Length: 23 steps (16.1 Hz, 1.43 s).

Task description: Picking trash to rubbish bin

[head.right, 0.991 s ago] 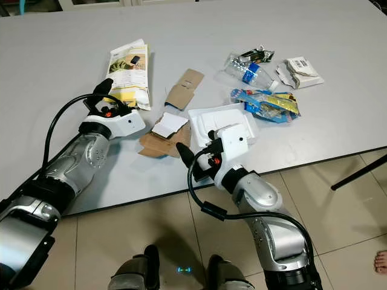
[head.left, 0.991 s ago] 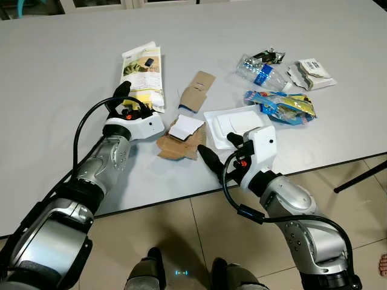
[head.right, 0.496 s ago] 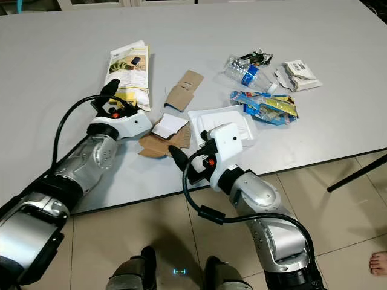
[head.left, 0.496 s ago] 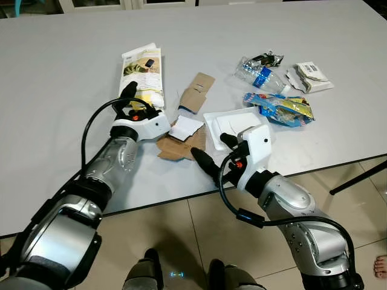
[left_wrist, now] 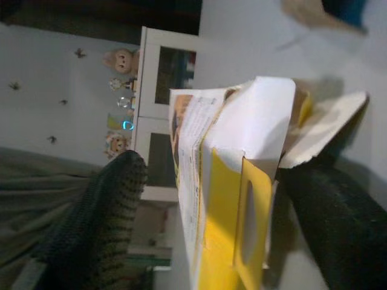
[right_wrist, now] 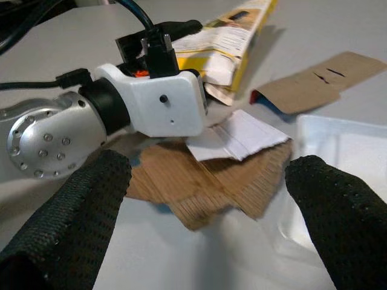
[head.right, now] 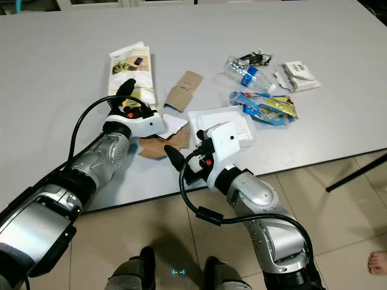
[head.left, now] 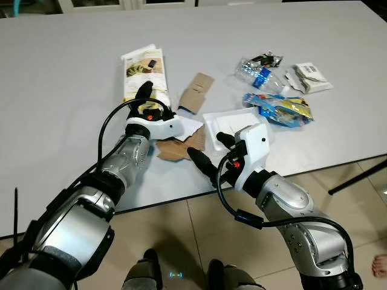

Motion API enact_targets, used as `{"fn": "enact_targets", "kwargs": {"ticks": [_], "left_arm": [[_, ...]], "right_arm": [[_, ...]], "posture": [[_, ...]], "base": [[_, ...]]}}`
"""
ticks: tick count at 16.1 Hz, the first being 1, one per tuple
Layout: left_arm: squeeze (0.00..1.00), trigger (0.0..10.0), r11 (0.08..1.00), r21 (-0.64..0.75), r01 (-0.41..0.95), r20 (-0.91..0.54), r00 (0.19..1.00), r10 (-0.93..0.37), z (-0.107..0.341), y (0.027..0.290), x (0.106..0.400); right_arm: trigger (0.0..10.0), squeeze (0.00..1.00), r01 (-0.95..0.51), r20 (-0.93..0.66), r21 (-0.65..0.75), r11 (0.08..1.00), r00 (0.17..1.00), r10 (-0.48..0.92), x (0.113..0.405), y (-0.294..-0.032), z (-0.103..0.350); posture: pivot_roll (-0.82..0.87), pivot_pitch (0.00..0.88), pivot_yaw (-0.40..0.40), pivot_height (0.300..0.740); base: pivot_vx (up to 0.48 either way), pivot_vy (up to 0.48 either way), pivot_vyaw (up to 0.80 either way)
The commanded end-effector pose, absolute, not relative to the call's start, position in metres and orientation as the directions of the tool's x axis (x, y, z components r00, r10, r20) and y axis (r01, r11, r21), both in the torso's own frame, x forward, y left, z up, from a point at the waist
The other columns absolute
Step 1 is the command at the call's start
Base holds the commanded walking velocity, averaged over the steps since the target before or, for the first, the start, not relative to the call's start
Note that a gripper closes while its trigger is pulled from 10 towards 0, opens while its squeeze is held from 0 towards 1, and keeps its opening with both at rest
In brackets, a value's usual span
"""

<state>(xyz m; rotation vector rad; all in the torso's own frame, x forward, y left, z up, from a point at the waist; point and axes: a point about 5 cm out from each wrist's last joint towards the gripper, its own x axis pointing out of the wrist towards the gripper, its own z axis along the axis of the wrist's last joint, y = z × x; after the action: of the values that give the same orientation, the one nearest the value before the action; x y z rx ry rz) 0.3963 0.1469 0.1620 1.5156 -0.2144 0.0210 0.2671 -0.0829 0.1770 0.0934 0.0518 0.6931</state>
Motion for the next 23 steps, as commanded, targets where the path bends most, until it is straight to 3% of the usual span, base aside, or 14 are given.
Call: {"fn": "enact_targets", "kwargs": {"ticks": [1,12,18,19,20,23], "left_arm": [[0.00,10.0,-0.021,0.998,0.062,-0.062,0.998,0.006,0.115,0.176,0.381],[0.00,10.0,-0.072,0.991,0.113,-0.098,0.977,0.189,0.114,0.207,0.378],[0.00,10.0,-0.021,0.992,0.124,-0.114,0.952,0.283,0.115,0.227,0.375],[0.00,1.0,-0.014,0.992,0.124,-0.115,0.951,0.286,0.116,0.228,0.375],[0.00,0.0,-0.010,0.992,0.122,-0.115,0.951,0.286,0.116,0.228,0.375],[0.00,0.0,-0.005,0.993,0.121,-0.115,0.953,0.279,0.117,0.227,0.376]], "right_arm": [[10.0,0.00,-0.635,-0.023,0.113,0.764,0.768,0.641,0.263,-0.085,0.176],[10.0,0.00,-0.631,-0.022,0.129,0.765,0.769,0.639,0.263,-0.083,0.174],[10.0,0.00,-0.628,-0.019,0.138,0.766,0.772,0.636,0.261,-0.083,0.174],[10.0,0.00,-0.628,-0.019,0.139,0.766,0.772,0.636,0.261,-0.083,0.174],[10.0,0.00,-0.627,-0.019,0.139,0.767,0.772,0.635,0.261,-0.083,0.174],[10.0,0.00,-0.623,-0.018,0.143,0.769,0.775,0.632,0.261,-0.083,0.174]], "posture": [[-0.12,0.265,-0.081,0.740],[-0.11,0.263,-0.077,0.740],[-0.11,0.266,-0.075,0.740],[-0.11,0.266,-0.074,0.740],[-0.11,0.266,-0.074,0.740],[-0.11,0.266,-0.071,0.740]], "base": [[0.000,0.000,0.00],[0.000,0.000,0.00],[0.000,0.000,0.00],[0.000,0.000,0.00],[0.000,0.000,0.00],[0.000,0.000,0.00]]}}
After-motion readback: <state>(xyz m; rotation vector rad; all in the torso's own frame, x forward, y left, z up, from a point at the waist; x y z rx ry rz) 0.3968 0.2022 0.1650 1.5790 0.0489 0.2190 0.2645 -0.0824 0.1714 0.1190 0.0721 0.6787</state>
